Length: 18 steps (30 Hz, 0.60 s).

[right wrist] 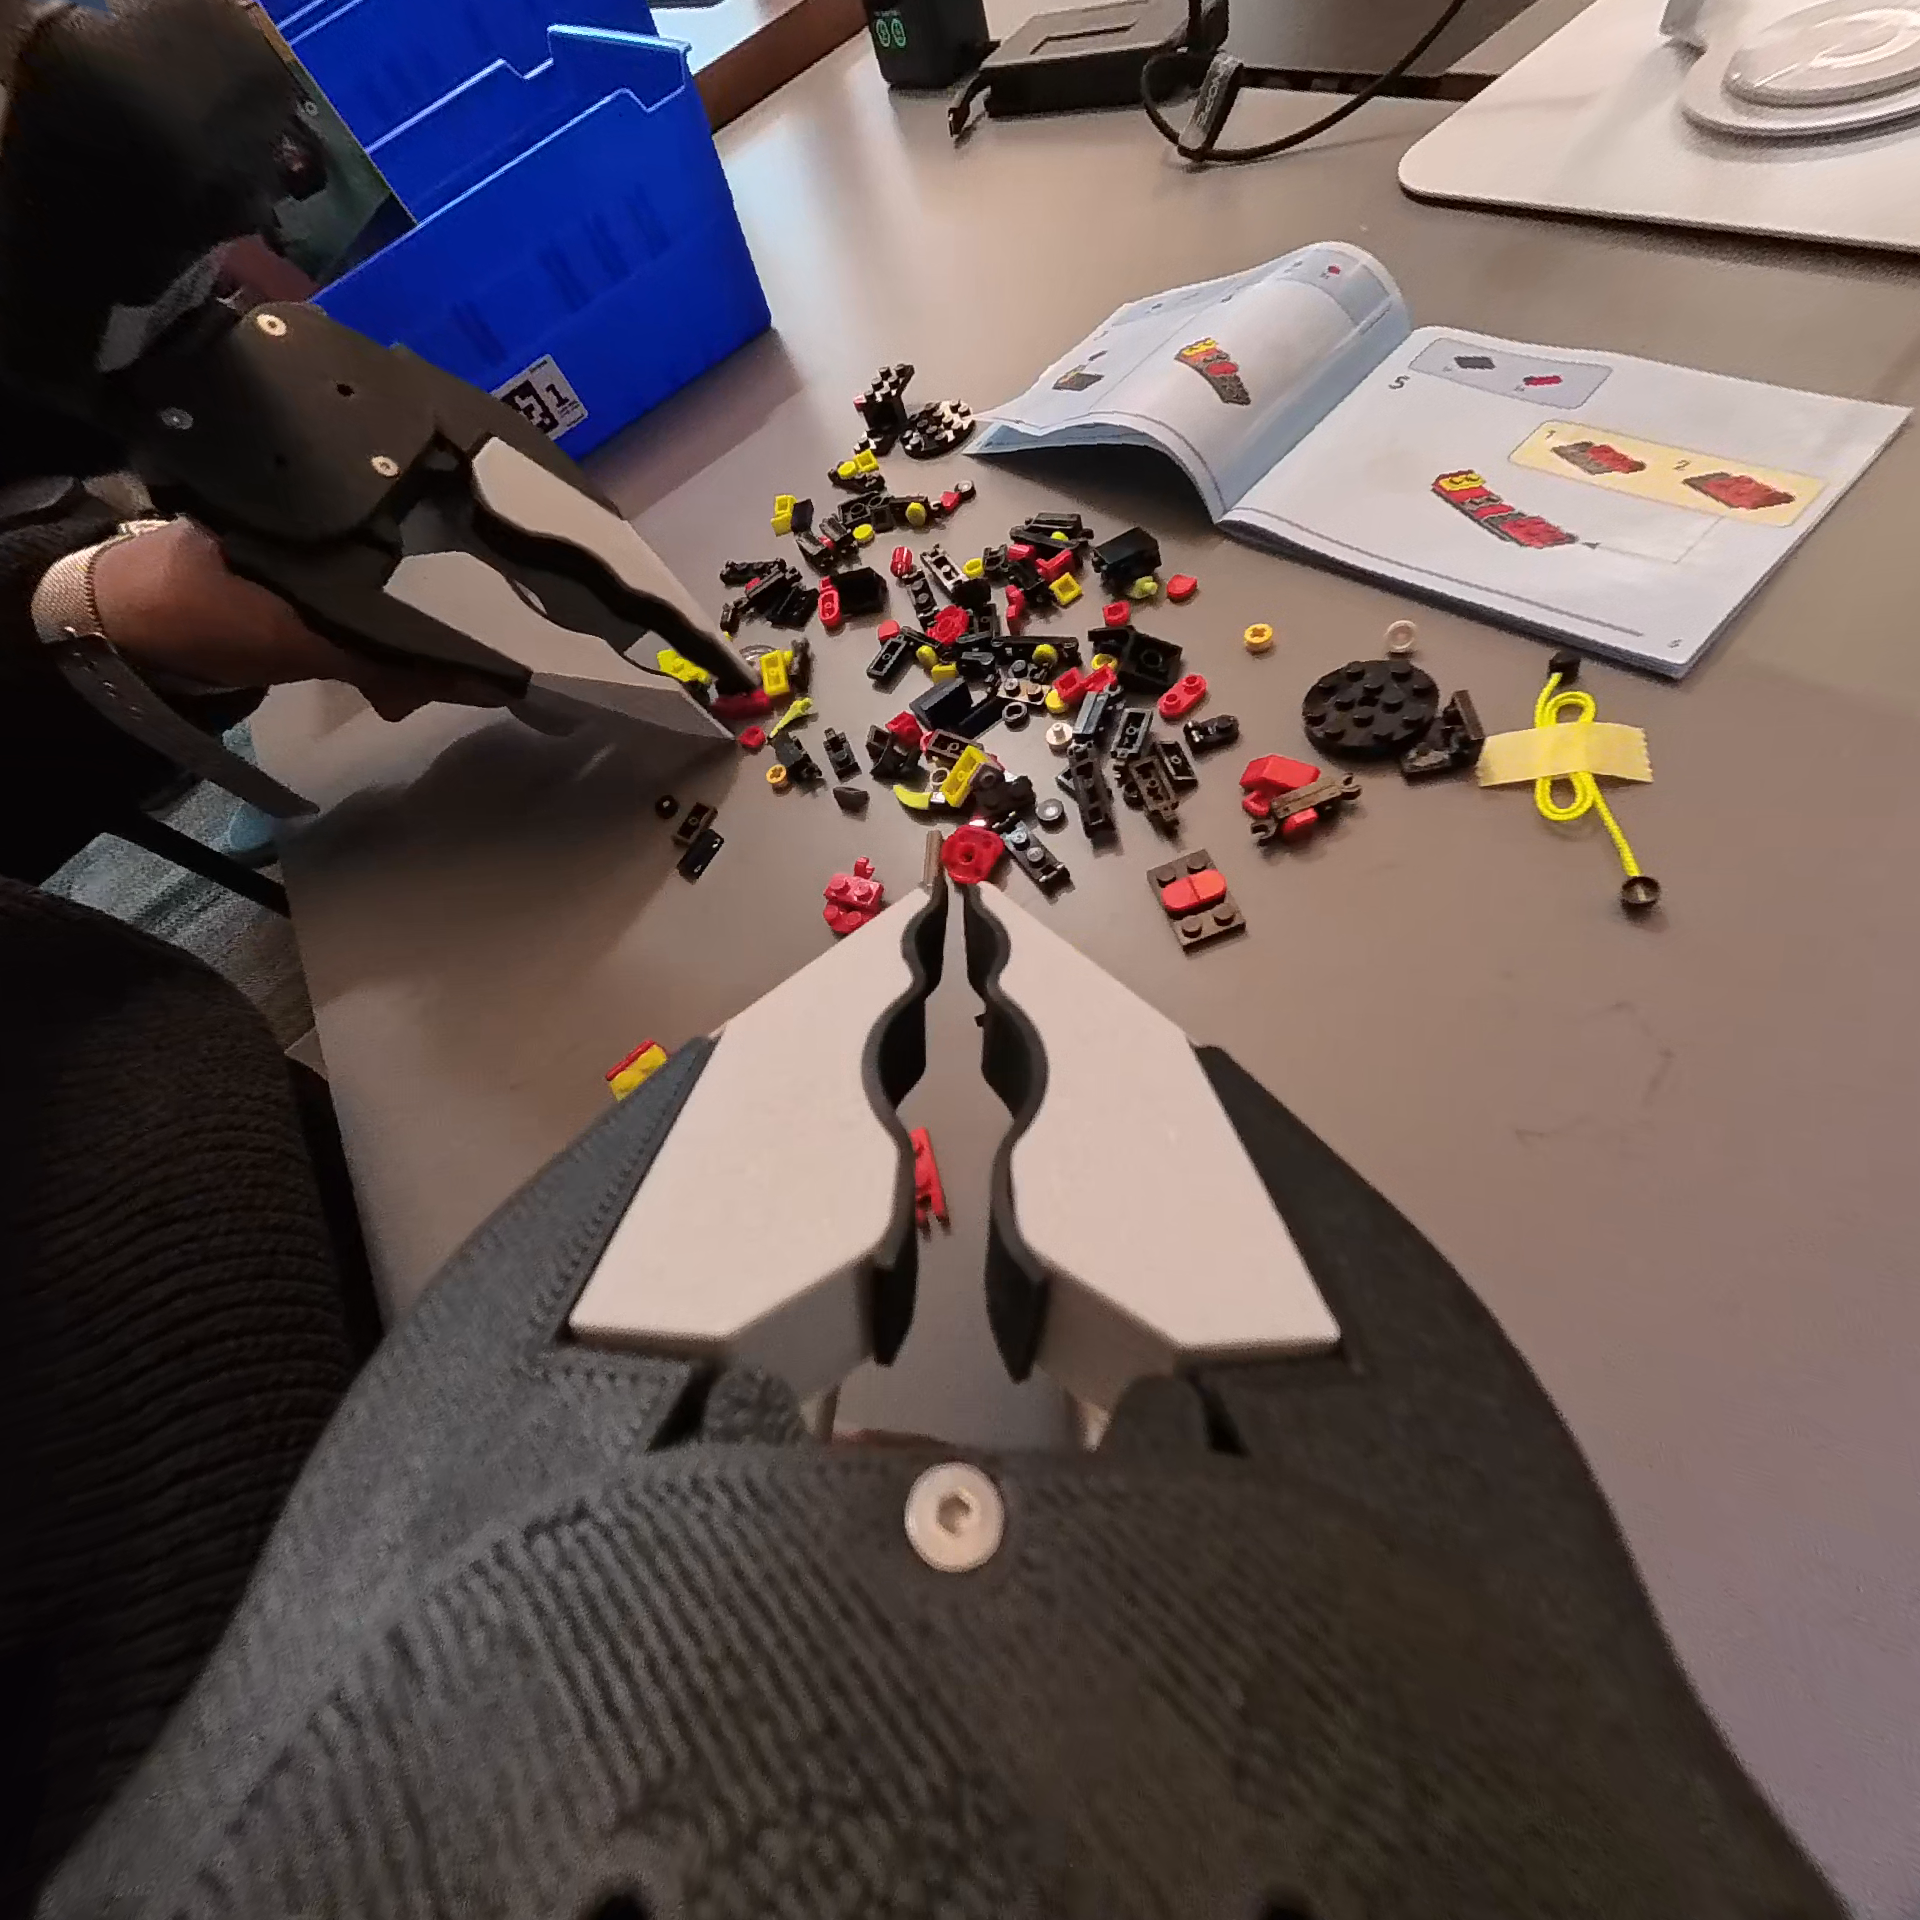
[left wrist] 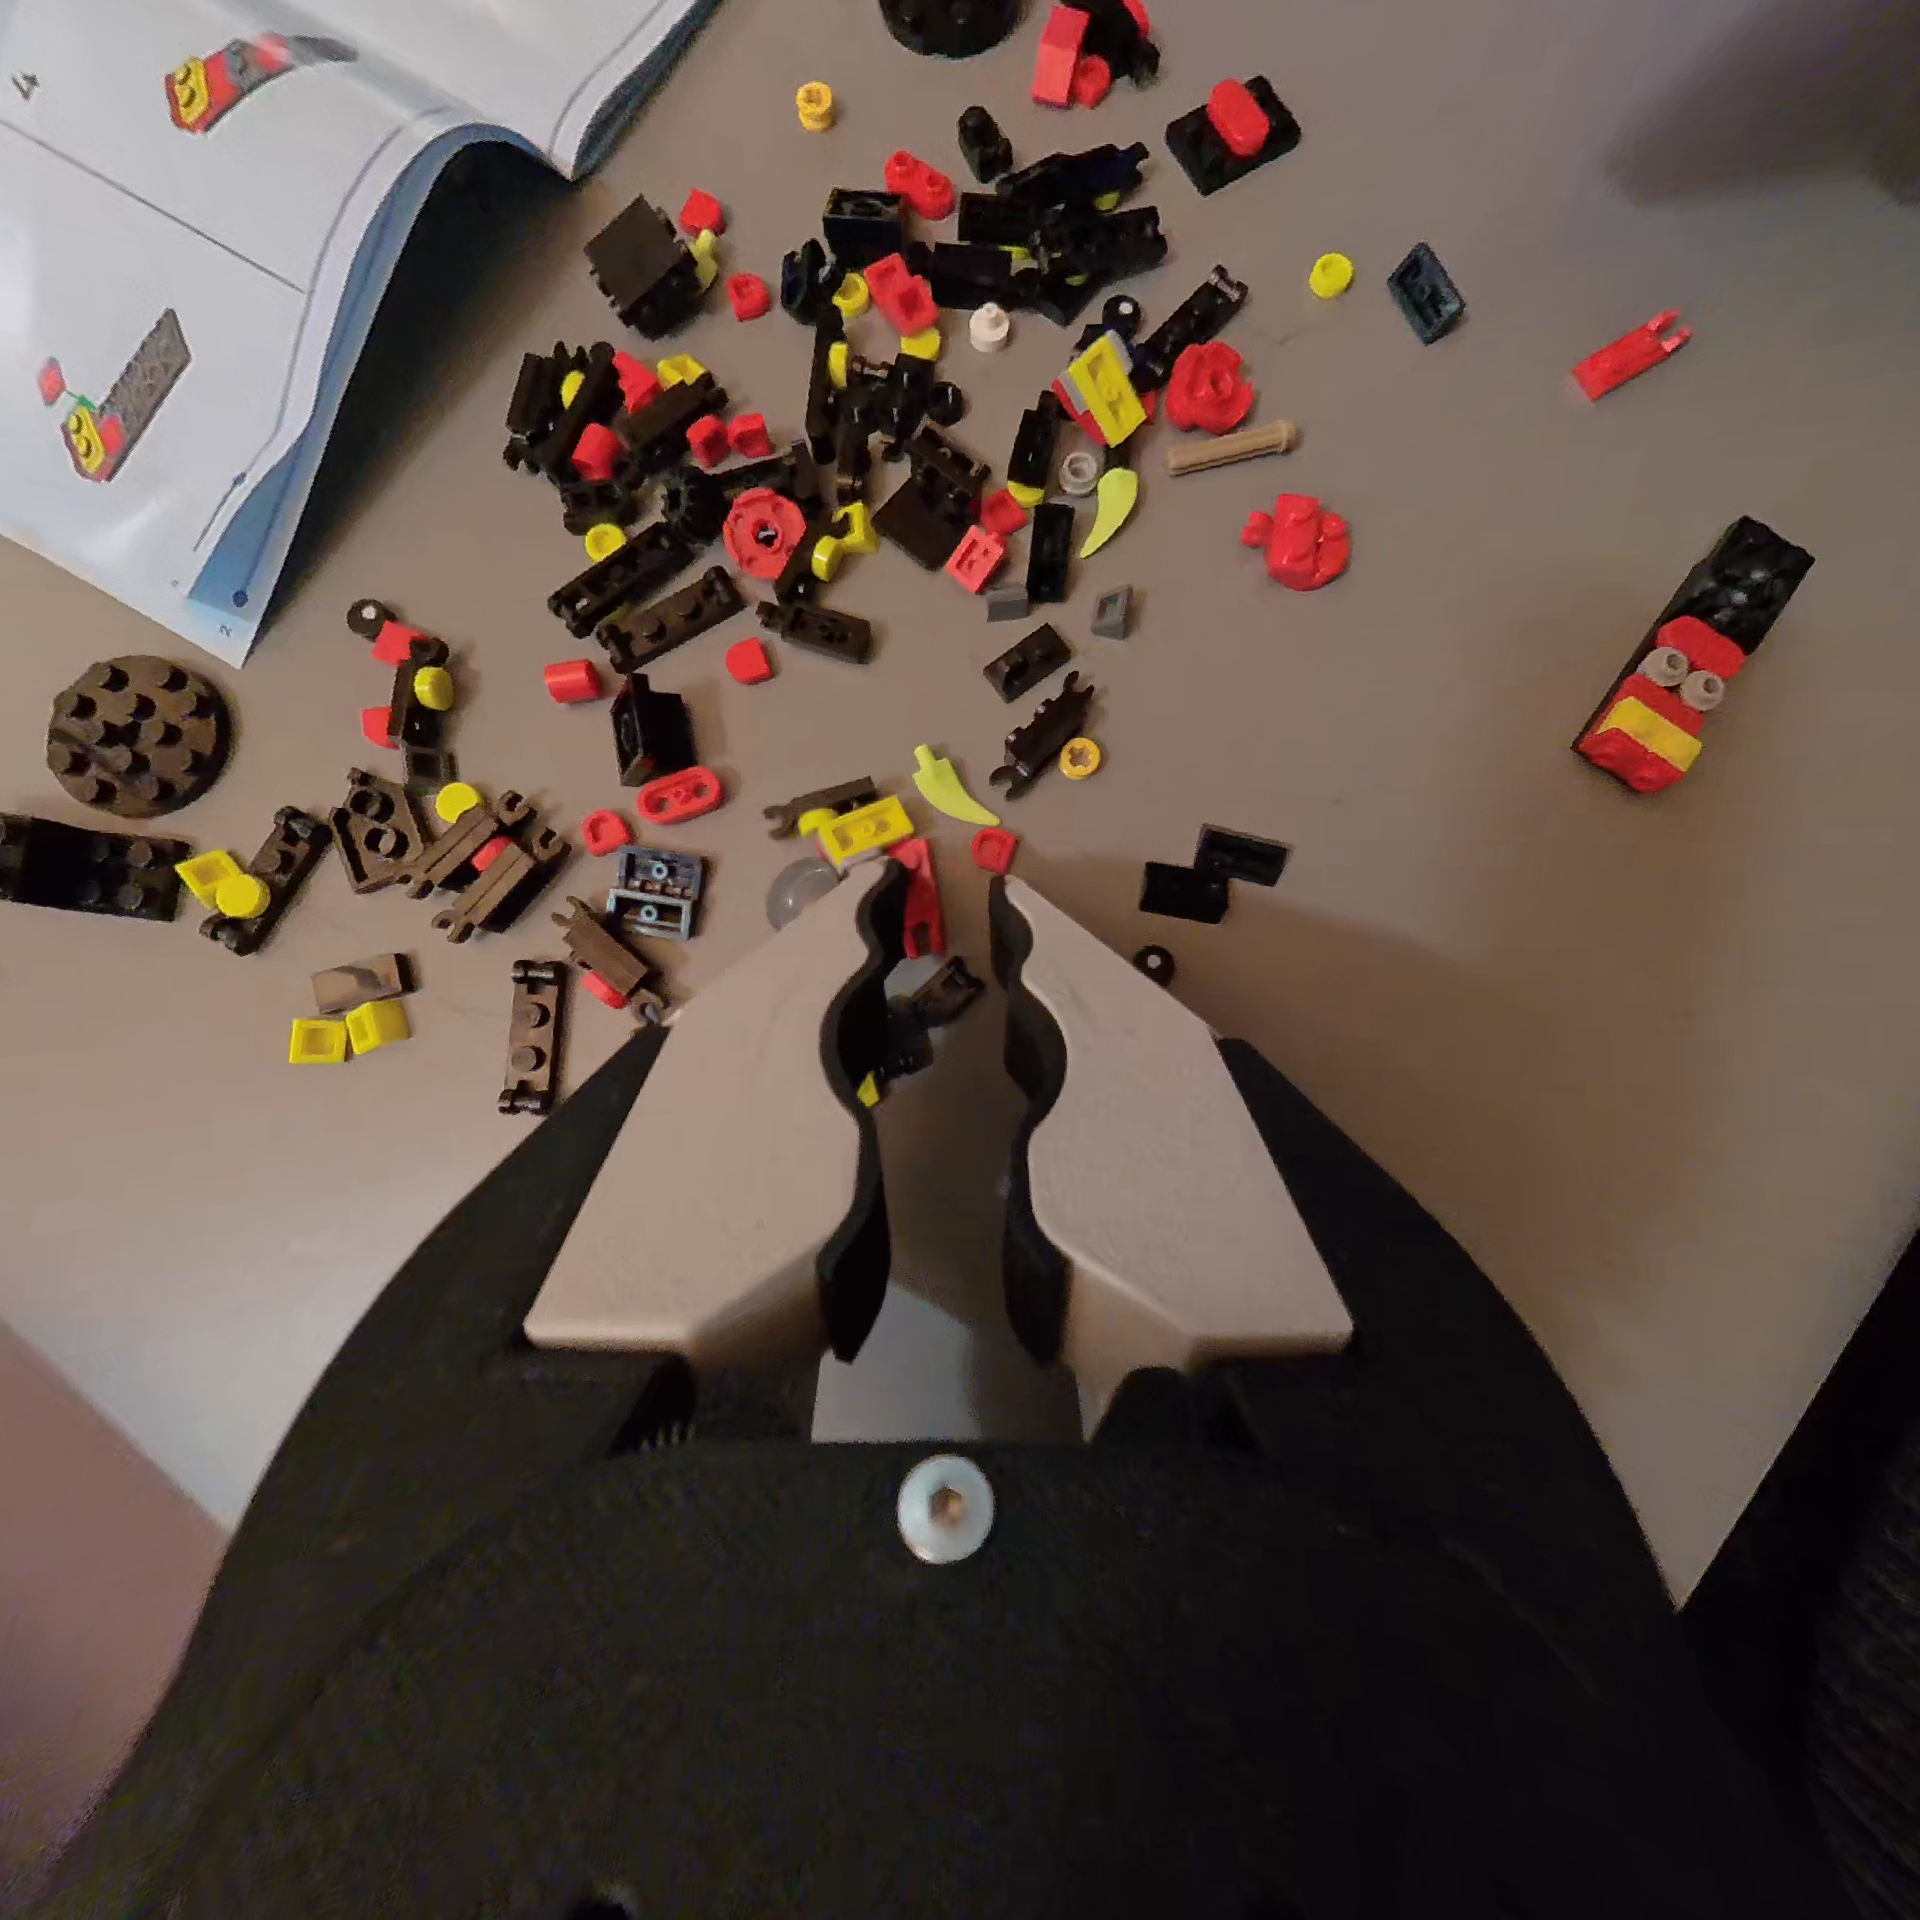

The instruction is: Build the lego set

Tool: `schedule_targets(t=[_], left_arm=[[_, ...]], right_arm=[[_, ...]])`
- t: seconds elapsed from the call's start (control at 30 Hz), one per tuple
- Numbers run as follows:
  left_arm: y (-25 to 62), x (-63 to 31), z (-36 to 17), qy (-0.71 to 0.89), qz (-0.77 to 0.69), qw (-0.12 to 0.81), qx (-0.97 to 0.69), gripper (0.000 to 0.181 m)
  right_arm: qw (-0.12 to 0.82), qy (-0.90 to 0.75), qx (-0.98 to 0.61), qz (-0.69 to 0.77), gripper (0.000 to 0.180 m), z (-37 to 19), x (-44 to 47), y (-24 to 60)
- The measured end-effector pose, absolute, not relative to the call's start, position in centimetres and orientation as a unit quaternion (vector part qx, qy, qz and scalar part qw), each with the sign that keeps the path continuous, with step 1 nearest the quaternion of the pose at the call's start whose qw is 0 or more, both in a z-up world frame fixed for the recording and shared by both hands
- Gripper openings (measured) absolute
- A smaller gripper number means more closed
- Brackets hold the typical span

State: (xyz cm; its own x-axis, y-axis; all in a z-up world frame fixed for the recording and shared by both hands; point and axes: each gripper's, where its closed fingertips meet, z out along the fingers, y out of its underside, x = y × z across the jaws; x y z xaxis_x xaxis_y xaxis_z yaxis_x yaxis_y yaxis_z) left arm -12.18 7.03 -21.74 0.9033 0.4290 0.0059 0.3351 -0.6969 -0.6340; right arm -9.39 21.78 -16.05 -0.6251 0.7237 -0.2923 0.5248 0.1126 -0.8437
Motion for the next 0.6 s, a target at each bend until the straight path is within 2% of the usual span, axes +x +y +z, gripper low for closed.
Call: schedule_targets(t=[0.1,0.37,0.6], left_arm=[[6.9,-12.3,-21.8,-0.215,0.072,0.325,-0.918,0.016],[7.2,-12.1,-21.5,-0.200,0.081,0.330,-0.919,0.006],[9.2,-11.0,-18.6,-0.151,0.089,0.405,-0.897,0.006]], right_arm=[[0.096,-0.741,-0.421,0.514,0.001,-16.1,-9.4,21.7],[0.100,-0.742,-0.420,0.512,0.001,-16.1,-9.4,21.8],[0.094,-0.741,-0.406,0.526,0.003,-15.6,-9.1,21.0]])
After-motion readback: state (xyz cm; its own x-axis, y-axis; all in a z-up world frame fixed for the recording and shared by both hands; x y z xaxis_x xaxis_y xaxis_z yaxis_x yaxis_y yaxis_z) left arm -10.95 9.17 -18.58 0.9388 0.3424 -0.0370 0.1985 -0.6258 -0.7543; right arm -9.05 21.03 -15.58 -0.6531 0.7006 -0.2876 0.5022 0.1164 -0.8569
